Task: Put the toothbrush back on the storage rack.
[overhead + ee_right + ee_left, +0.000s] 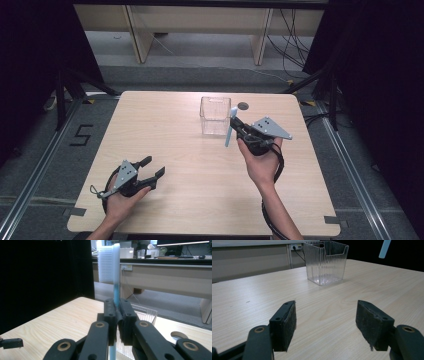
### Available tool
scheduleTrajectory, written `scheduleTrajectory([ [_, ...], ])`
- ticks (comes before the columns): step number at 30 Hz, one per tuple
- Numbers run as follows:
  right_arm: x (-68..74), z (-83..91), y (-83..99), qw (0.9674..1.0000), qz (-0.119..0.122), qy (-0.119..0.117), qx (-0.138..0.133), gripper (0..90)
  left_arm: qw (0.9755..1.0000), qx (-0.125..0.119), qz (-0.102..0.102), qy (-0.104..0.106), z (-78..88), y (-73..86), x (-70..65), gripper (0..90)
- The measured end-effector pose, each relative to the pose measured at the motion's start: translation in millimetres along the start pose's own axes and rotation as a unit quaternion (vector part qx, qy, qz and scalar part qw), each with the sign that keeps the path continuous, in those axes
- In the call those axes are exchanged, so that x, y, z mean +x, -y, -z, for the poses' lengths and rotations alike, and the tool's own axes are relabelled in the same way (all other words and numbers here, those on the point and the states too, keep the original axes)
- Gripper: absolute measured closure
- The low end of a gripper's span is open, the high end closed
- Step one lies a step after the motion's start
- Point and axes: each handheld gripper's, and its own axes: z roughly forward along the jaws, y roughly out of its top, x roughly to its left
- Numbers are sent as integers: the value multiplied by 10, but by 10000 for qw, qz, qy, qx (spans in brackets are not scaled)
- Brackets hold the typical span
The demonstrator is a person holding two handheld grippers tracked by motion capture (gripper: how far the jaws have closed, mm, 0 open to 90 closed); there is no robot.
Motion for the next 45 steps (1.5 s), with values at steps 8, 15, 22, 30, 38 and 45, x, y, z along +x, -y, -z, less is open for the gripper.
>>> scheduleTrajectory([
  [8,-51,-55,-76,9998,141,73,-68,860,10000,-10,15,5,-3,1,-4,326],
  [15,-69,-97,-159,9999,101,86,-109,860,10000,79,17,-40,10,-7,-3,326],
  [22,-96,-143,-237,9995,226,147,-176,859,10000,-7,31,-4,-2,0,1,326],
  [30,-116,-221,-303,9996,144,147,-206,860,10000,-8,38,-7,-3,-1,2,325],
  [38,-163,-290,-370,9993,189,192,-262,860,10000,-13,53,-20,-6,0,1,325],
  [45,-202,-365,-444,9990,193,249,-329,860,10000,82,29,-43,8,-7,-1,325],
])
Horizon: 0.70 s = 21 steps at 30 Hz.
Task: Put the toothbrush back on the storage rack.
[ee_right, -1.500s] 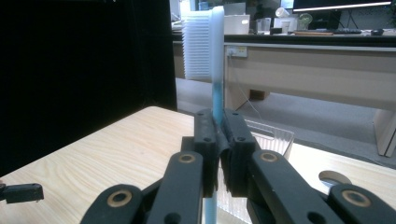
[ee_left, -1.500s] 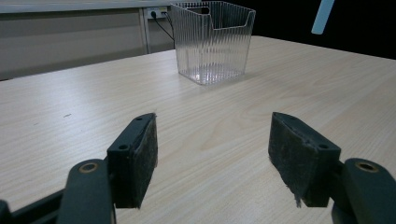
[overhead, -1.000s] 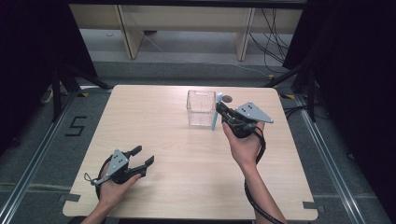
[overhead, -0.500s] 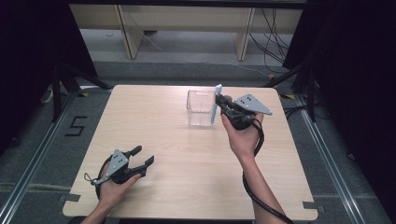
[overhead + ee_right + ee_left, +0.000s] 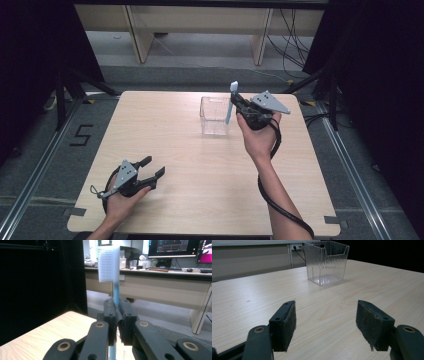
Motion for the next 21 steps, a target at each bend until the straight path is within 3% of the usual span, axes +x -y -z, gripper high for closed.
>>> scheduleTrajectory([
  [21,-91,-201,-79,9998,-58,133,-111,859,9999,-95,42,36,-13,7,4,324],
])
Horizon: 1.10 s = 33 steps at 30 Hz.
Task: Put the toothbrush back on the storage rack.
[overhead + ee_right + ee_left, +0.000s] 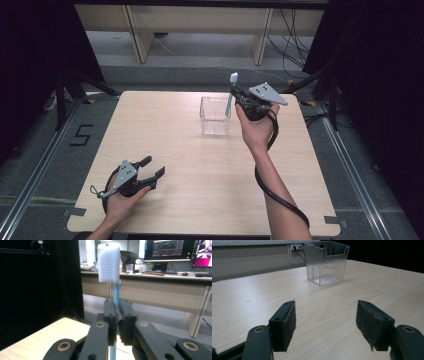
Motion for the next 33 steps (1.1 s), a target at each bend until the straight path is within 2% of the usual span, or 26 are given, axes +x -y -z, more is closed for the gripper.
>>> scheduleTrajectory([
  [3,-21,-35,-11,10000,39,48,-35,859,10000,6,-14,0,-1,-1,-1,324],
  [4,-18,-40,-13,10000,-44,39,22,860,10000,4,-12,0,-1,-1,-1,324],
  [6,-39,-69,-14,10000,42,69,-35,860,10000,5,-11,0,0,-1,-1,324],
  [7,-40,-74,-16,10000,-9,59,2,859,10000,8,-6,-1,-1,-1,-1,324],
  [9,-57,-102,-17,9999,47,119,-69,860,10000,7,-5,0,-2,-1,-1,324],
  [11,-58,-118,-25,10000,-37,62,-36,860,10000,8,-12,0,-1,-1,-1,324],
  [16,-76,-173,-44,9999,29,115,-89,859,10000,1,-2,3,-1,0,0,323],
  [21,-84,-218,-44,9998,-72,184,-63,860,10000,24,-3,-9,2,-2,0,323],
  [22,-102,-231,-44,9998,11,180,-95,860,10000,22,3,-8,2,-2,0,323],
  [24,-116,-241,-41,9998,16,201,-22,859,10000,29,1,-8,2,-2,0,323],
  [27,-129,-272,-20,9997,-105,228,-11,859,10000,10,1,1,1,-1,0,324],
  [33,-165,-305,12,9996,-79,264,14,859,10000,27,1,-6,2,-2,0,324],
])
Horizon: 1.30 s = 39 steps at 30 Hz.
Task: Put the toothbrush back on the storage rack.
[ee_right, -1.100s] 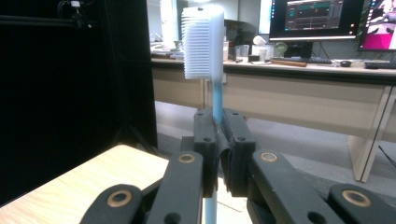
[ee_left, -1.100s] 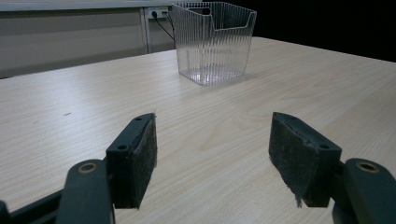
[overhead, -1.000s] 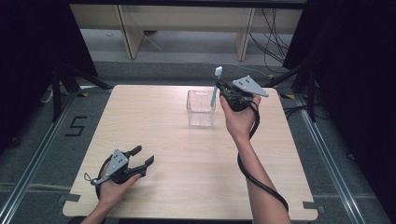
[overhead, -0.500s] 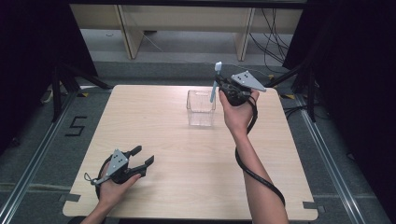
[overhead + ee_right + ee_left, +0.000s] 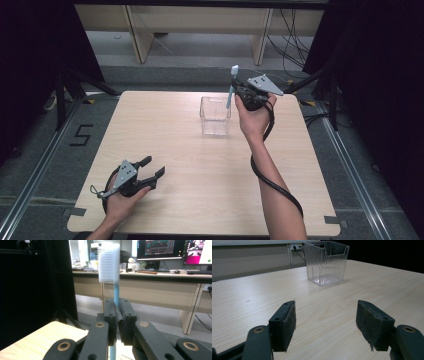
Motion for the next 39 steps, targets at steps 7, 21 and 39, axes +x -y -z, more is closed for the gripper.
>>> scheduleTrajectory([
  [7,-18,-37,75,9999,-88,35,106,859,10000,-21,20,13,1,1,5,323],
  [21,-53,-81,175,9997,-121,87,201,858,10000,-13,24,17,2,2,2,322],
  [39,-77,-161,330,9992,-189,78,340,857,10000,-12,26,22,2,2,2,322],
])
